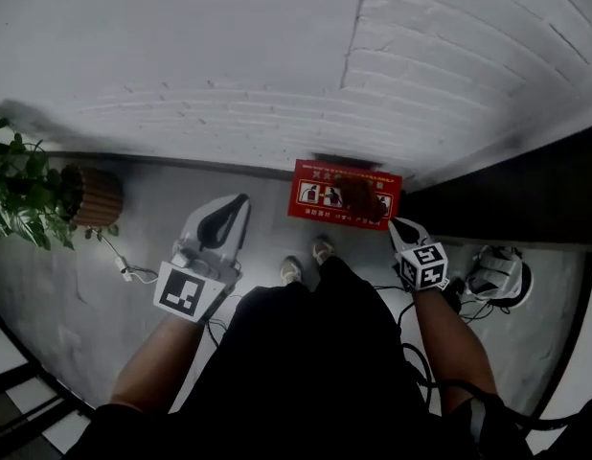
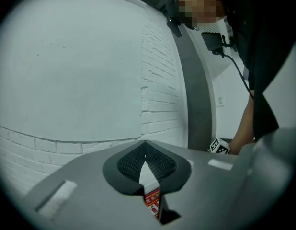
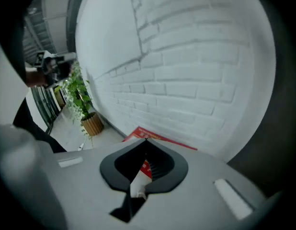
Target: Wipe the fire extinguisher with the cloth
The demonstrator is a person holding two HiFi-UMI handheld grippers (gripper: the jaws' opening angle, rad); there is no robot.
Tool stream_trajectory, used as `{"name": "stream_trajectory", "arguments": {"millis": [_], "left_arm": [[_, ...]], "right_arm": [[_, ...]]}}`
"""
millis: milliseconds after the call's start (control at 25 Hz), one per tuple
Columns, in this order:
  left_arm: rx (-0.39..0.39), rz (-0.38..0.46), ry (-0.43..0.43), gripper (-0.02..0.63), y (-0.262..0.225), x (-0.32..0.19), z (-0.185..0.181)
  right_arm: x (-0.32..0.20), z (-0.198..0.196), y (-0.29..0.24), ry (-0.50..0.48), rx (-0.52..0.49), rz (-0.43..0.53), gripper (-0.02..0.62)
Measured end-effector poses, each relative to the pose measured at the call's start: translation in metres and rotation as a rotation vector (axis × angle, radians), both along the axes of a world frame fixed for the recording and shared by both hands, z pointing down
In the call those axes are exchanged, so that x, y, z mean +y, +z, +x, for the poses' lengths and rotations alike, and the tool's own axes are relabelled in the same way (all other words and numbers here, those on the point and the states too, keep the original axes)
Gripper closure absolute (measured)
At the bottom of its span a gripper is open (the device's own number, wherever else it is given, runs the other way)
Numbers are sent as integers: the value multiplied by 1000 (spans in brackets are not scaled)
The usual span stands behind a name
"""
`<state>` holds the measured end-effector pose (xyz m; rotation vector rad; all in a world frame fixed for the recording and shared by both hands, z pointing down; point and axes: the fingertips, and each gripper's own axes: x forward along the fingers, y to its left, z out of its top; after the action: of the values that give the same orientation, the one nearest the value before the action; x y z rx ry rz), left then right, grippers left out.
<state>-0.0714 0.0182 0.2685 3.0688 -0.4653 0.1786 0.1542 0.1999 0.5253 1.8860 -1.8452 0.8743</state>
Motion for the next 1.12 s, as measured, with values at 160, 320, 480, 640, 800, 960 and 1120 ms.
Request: {"name": "stream_trajectory", "arguments": {"millis": [160,320,480,640,800,960,1120], "left_arm": [[-83,-38,-166,607,6,-15,-35],[-174,-33,-342,607,6,-32,-71],[-202,47,-382,607,-15,-33,-73],[-231,-2,-505,606,-16,-39,-116],[-289,-14,-685,606,-27,-36,-179],[-356,-4,-719,607,-31,-20,-198],[-362,-18,-730,607,-35,-13,-203]], "right_arm": [[-21,26,77,-54,10,-175,588],[-66,25,110,-199,48,-223,418],[-104,16,157,-372,111,-331,370],[-106,-3,209,-549,211,-498,355],[-149,-50,206,-639,201,-439,452],[-238,-110,193,-720,209,-311,466],[-272,-107,216,-671,171,-470,465]]}}
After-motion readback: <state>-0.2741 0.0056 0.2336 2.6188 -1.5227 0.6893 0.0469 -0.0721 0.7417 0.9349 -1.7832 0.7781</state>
